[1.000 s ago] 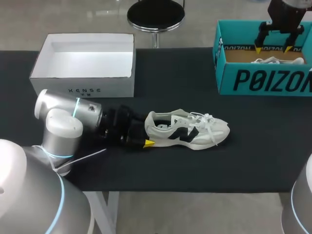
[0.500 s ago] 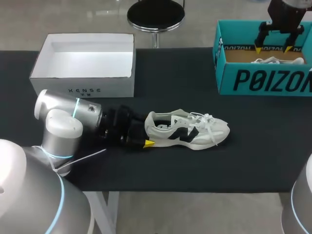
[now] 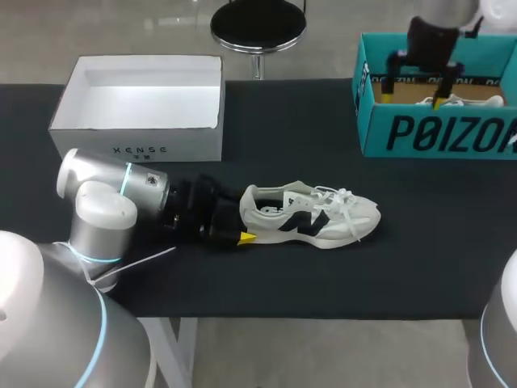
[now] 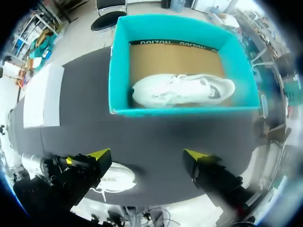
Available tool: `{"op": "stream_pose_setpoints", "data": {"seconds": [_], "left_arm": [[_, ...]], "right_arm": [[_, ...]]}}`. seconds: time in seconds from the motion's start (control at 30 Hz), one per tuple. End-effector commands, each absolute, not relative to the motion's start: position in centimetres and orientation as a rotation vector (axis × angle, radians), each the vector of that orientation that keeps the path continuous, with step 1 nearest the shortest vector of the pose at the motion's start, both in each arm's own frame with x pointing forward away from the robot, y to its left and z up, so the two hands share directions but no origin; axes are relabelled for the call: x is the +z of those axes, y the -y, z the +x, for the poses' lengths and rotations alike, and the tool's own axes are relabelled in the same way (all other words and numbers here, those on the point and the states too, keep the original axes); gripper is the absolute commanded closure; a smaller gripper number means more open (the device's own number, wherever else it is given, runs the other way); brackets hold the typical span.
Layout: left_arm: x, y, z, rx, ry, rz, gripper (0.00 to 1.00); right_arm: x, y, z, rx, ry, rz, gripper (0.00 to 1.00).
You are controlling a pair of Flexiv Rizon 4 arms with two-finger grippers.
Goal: Take the shoe out of the shoebox, open the shoe tongue, remove and reinsert the insole, then place the shoe into the shoebox
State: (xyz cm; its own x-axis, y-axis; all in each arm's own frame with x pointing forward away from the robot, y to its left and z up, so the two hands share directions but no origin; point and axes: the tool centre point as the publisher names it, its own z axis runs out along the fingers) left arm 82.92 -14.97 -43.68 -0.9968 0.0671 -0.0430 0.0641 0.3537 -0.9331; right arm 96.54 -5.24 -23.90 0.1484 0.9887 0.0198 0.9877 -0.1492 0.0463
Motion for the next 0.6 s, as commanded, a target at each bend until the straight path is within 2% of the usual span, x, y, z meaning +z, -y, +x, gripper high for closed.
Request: {"op": "stream_pose_setpoints", "data": {"seconds": [0.03, 0.33, 0.6], "left_arm": [[-43.9, 15.1, 82.7, 1.776, 2.586, -0.125, 1.00], [-43.9, 15.1, 82.7, 1.776, 2.586, -0.125, 1.00], [-43.9, 15.1, 82.7, 1.776, 2.586, -0.125, 1.00]], "right_arm": [[-24.7, -3.5, 94.9, -0.081, -1.898, 2.357, 0.00], [-27.3, -10.6, 91.4, -0.025, -1.875, 2.375, 0.00], [-28.2, -11.9, 89.8, 0.110, -1.891, 2.406, 0.00]]}}
